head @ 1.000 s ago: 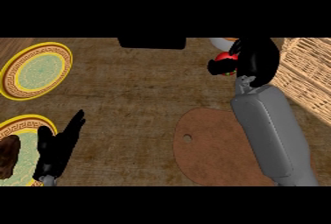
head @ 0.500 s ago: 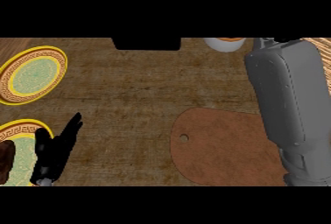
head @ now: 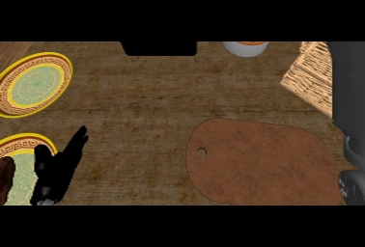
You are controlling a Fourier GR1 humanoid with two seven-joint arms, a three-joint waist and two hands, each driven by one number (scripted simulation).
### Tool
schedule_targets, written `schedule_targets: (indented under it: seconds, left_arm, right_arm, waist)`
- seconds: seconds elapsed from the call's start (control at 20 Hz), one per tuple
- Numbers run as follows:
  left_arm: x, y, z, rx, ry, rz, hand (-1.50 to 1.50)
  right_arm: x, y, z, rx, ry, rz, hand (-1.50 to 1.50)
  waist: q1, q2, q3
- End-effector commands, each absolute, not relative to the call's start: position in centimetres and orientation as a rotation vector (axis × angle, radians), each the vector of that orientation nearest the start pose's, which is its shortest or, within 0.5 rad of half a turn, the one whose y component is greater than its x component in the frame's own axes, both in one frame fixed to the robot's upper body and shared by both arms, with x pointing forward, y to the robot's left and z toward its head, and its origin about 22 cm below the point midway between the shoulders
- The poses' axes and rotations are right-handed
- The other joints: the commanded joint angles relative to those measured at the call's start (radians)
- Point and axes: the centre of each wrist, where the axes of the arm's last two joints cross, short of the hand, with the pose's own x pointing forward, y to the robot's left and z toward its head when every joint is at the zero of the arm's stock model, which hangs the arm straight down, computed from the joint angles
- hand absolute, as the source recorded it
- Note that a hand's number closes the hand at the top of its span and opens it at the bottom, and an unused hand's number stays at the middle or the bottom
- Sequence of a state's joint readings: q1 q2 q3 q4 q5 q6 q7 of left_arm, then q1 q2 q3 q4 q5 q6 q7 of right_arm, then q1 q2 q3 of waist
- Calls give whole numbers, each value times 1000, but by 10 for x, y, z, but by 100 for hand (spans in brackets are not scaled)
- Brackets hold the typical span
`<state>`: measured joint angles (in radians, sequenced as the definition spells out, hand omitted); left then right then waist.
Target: Pick the tomato from the cutting board and place it in the basket
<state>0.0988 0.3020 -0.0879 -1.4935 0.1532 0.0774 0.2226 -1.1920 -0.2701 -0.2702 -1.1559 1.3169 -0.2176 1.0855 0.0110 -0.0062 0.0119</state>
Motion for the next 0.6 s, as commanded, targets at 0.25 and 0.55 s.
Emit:
schedule_targets:
  seconds: [0.25,0.55]
  left_arm:
    - [197,304,-43,168,-1026,-32,0]
    - [200,308,-38,141,-1026,-25,0]
  right_arm:
    - [418,-257,338,-1453,-1087,-314,150]
    - [422,-313,272,-1452,-1072,-326,150]
  waist:
    - [-2,8,-12]
    - [-3,11,-11]
